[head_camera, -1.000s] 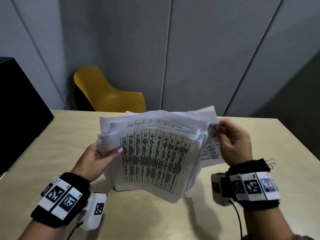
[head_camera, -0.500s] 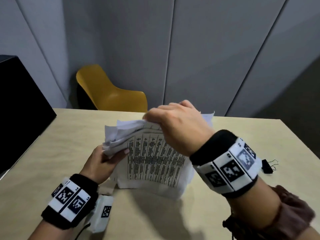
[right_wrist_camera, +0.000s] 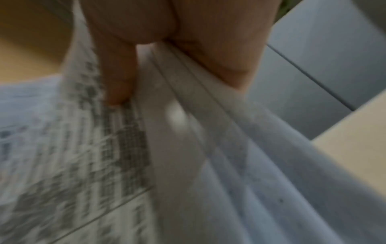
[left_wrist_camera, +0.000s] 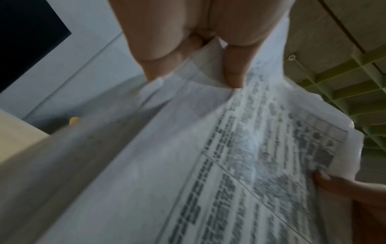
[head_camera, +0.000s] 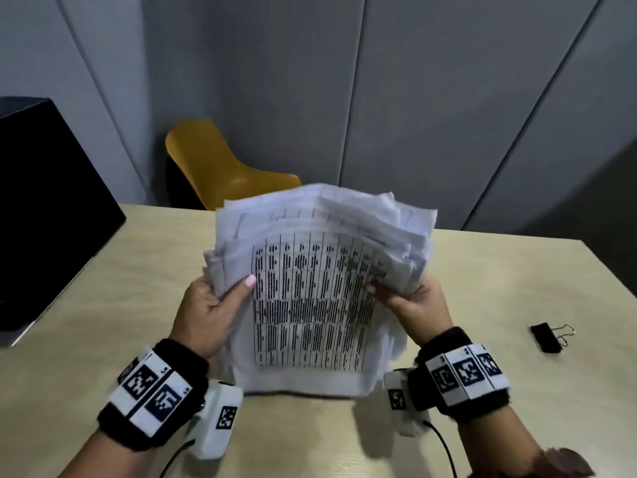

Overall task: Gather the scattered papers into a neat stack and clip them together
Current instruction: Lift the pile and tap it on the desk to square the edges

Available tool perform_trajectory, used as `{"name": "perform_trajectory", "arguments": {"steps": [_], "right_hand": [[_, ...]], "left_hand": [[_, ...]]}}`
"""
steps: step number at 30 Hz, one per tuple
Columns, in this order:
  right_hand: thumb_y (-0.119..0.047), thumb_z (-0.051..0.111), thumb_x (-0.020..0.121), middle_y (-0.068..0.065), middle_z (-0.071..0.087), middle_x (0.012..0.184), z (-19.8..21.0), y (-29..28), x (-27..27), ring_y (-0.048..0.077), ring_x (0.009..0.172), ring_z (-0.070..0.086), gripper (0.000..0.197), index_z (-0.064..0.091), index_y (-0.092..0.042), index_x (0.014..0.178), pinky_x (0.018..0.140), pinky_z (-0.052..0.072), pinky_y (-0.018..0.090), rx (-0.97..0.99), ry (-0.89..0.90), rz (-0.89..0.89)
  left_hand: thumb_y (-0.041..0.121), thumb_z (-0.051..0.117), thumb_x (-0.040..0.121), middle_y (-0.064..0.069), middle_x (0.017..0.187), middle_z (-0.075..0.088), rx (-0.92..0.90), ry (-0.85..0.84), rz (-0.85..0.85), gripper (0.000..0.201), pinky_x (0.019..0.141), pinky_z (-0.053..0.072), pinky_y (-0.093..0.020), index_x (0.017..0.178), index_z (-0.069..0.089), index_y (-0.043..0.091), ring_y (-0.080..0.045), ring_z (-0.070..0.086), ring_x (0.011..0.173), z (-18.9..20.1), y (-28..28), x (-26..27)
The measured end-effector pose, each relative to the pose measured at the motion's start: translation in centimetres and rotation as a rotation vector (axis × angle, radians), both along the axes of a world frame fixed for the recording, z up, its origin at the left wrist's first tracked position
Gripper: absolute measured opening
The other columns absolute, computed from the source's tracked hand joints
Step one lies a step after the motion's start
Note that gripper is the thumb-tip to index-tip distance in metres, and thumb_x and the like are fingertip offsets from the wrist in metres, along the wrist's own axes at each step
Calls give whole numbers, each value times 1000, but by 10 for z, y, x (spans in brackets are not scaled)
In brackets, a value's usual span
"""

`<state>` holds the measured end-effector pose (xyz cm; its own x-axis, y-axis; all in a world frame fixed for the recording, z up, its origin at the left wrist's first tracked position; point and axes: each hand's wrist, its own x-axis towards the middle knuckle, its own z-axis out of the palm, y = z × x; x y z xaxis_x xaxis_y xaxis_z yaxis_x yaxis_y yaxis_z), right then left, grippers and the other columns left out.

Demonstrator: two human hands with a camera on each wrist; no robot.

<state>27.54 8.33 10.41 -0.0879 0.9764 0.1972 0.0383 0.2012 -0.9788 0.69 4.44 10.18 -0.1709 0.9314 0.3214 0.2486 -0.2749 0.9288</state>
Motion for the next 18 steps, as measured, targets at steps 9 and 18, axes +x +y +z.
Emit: {"name": "perform_trajectory", "arguments": {"steps": [9,18], "right_hand": [[-16,88,54,-1,68,104,-13,-19,-5,8,95,67,70,49,-12,112,81,55,23,-1,129,-120],[-33,88,45,-7,67,99,-3,-18,-5,4,91,66,78,45,-23,109,79,54,22,45,136,-62]], "left_hand": [[42,84,55,1,110,70,87,-78,-37,82,91,50,-24,122,48,9,-13,65,103,6,-3,11],[37,80,45,22,102,63,157,-89,-76,79,77,46,-6,114,44,29,9,60,89,20,-13,12]]}}
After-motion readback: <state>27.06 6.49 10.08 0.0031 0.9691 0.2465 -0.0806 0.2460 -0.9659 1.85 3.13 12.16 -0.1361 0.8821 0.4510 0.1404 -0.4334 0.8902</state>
